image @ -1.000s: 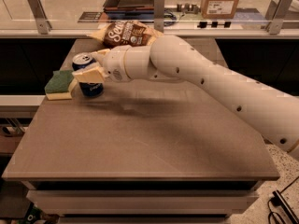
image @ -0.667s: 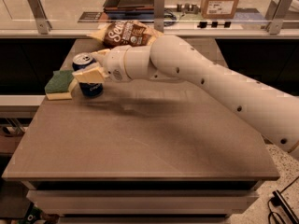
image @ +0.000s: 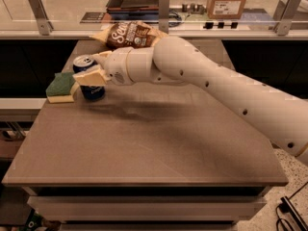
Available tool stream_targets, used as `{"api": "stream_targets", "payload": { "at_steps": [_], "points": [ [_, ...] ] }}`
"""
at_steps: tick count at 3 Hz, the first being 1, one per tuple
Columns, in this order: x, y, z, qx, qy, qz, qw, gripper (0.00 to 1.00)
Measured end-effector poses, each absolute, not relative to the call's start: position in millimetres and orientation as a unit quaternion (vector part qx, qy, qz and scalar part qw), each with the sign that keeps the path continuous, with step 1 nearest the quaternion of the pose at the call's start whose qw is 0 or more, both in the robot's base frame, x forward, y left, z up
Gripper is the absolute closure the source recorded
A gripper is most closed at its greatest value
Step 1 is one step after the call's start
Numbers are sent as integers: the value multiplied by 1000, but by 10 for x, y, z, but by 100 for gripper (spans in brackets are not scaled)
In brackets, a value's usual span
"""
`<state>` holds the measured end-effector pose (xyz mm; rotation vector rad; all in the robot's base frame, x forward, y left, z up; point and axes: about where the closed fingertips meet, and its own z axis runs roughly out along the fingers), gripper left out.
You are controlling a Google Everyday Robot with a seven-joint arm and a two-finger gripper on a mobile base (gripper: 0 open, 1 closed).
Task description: Move pepsi can near sponge
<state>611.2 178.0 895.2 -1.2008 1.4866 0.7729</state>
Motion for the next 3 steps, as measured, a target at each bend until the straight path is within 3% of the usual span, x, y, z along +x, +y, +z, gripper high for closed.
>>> {"api": "stream_targets", "payload": {
  "at_steps": [1, 2, 3],
  "points": [
    [6101, 1801, 8952, -501, 618, 323, 514, 11],
    [6092, 1818, 8951, -502, 617, 323, 513, 0],
    [6092, 1819, 8951, -502, 617, 323, 513, 0]
  ]
}}
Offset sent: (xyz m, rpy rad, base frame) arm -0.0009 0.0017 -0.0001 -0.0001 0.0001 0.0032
